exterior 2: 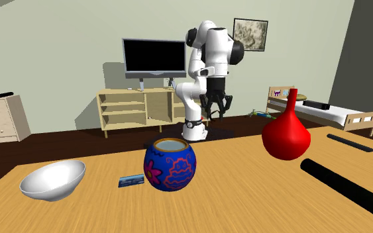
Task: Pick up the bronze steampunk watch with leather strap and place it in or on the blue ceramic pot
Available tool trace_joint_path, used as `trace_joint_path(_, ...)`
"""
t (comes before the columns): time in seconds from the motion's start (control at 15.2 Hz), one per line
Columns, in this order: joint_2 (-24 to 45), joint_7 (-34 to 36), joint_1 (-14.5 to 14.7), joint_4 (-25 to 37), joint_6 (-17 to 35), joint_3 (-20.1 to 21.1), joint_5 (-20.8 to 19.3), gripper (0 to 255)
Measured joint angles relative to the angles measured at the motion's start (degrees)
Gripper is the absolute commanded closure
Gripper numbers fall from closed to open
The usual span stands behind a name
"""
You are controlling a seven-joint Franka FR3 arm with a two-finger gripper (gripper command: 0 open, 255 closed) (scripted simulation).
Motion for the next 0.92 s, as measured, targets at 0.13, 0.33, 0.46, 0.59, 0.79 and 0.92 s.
trace_joint_path(0.13,-0.55,-0.06,-0.05,1.26,-1.80,-0.37,-0.12,255)
trace_joint_path(0.33,-1.54,-0.04,0.02,2.90,-4.41,-0.84,-0.17,255)
trace_joint_path(0.46,-1.63,-0.01,-0.11,4.40,-6.00,-1.09,-0.41,255)
trace_joint_path(0.59,-2.18,-0.21,-0.16,5.37,-7.54,-1.54,-0.50,255)
trace_joint_path(0.79,-1.67,-0.47,-0.58,7.34,-9.04,-1.98,-1.01,255)
trace_joint_path(0.92,1.29,-1.29,-1.81,9.87,-8.82,-2.47,-2.30,255)
